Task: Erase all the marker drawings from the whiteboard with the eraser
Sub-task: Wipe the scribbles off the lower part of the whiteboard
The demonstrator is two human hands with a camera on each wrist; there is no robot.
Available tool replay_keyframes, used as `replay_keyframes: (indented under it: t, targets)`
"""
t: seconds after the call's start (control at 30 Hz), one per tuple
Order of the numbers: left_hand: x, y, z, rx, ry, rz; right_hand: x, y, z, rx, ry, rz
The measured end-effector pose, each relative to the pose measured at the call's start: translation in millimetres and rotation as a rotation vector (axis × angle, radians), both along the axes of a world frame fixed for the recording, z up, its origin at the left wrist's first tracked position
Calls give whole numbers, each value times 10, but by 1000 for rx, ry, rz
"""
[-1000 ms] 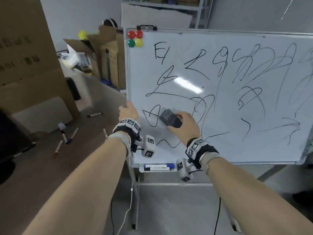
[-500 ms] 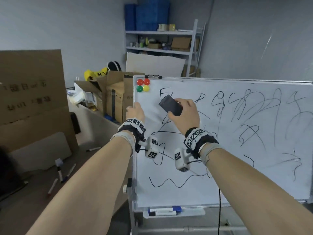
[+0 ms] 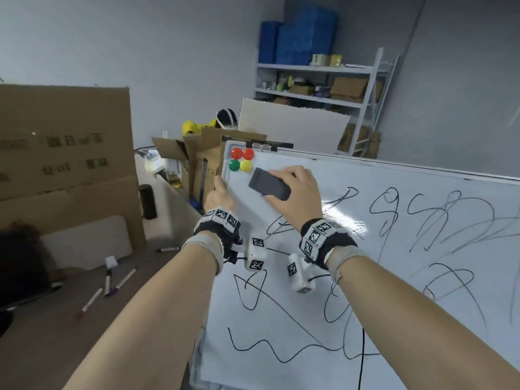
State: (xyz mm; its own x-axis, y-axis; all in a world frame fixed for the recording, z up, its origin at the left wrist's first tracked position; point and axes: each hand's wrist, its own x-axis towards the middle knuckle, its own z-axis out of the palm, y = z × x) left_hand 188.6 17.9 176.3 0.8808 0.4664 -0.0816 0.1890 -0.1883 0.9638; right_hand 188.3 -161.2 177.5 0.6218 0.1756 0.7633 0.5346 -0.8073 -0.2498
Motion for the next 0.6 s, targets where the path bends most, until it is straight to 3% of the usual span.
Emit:
replay_keyframes:
  t: [0.13,0.3,0.43,0.6]
  targets:
    - [-57,-129,46,39,0,16,29,-153,67,-44,-17,51]
    - [-66,-181,-13,100,10,49,38,-280,215,193,-23,-59]
    - [-79,-136,-75,148,-11,77,-131,-208,-33,25,49,33]
    - [-148,-178,-36,149,-19,39,-279,-206,-202,-8,120,23]
